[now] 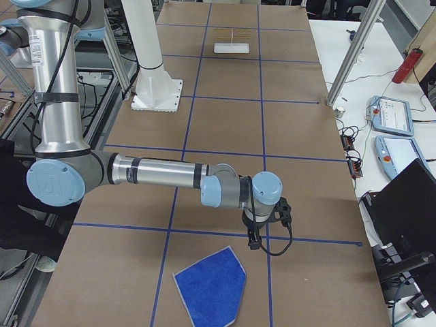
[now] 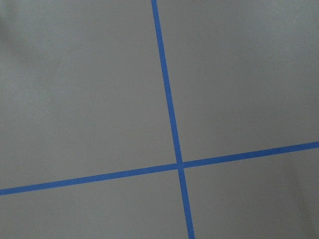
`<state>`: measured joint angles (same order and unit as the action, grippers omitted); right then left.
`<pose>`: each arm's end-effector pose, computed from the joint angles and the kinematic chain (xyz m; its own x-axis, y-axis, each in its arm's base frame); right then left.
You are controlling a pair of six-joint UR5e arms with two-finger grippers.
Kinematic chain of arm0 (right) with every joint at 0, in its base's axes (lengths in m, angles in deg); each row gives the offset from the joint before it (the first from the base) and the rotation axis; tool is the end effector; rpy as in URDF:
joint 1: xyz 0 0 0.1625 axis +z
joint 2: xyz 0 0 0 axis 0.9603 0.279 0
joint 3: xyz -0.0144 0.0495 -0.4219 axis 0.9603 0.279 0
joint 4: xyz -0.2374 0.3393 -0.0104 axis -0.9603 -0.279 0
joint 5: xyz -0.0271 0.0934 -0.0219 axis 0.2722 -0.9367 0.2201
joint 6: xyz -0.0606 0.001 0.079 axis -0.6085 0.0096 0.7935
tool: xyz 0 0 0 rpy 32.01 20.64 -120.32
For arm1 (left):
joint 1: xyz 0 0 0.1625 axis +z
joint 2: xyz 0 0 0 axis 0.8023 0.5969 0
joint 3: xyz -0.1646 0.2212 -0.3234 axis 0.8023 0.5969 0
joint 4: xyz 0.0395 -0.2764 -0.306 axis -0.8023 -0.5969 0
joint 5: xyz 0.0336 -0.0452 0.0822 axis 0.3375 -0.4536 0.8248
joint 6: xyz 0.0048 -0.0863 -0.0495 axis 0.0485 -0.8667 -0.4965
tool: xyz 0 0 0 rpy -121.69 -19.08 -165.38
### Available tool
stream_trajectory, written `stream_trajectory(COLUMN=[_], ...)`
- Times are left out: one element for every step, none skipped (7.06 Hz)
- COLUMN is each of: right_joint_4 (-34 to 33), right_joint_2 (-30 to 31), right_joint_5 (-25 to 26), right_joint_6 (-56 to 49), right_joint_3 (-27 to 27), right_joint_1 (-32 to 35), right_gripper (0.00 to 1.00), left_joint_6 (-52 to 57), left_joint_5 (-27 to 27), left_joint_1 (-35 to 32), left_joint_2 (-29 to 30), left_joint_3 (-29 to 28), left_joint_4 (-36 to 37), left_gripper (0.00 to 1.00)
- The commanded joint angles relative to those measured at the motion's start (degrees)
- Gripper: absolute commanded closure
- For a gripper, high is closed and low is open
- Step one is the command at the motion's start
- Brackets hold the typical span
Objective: Hang towel on rack
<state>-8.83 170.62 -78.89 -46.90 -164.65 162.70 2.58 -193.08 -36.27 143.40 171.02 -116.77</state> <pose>0.0553 -0.5071 0.6937 0.7033 -0.2225 0.6752 0.1885 0.9741 0.1246 -0.0636 -0.5352 0.5924 0.7459 0.1605 -0.6464 0.0117 0.9672 0.2537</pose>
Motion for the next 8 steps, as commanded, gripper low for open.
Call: stream_trajectory(right_joint_4=[0.2, 0.4, 0.2, 0.0, -0.3, 0.2, 0.4, 0.4], right_joint_2=[-0.5, -1.2, -4.0, -7.0, -9.3, -10.4, -10.5, -11.9], right_joint_5=[-0.4, -1.1, -1.6, -5.9, -6.8, -6.4, -5.6, -1.7], right_joint_6=[-14.6, -20.0, -28.6, -32.6, -35.0, -35.8, -36.9, -38.1], right_joint_3=[4.5, 7.8, 13.5, 21.0, 25.9, 29.5, 30.3, 30.4], right_joint_1=[0.7, 0.7, 2.0, 2.8, 2.8, 2.2, 1.0, 0.9], right_gripper=[0.0, 0.0, 0.0, 0.0, 0.0, 0.0, 0.0, 0.0], left_joint_6=[0.1, 0.1, 0.1, 0.1, 0.0, -0.2, -0.2, -0.2], left_joint_5=[0.0, 0.0, 0.0, 0.0, 0.0, 0.0, 0.0, 0.0], left_joint_1=[0.1, 0.1, 0.2, 0.3, 0.4, 0.4, 0.4, 0.5], left_joint_2=[0.0, -0.1, -0.1, -0.1, -0.1, -0.1, -0.1, -0.1], left_joint_3=[0.1, -0.2, -0.4, -0.4, -0.4, -0.3, -0.3, -0.2], left_joint_4=[-0.2, -0.9, -1.1, -1.2, -1.2, -1.2, -1.2, -1.2], left_gripper=[0.02, 0.02, 0.02, 0.02, 0.02, 0.02, 0.02, 0.02])
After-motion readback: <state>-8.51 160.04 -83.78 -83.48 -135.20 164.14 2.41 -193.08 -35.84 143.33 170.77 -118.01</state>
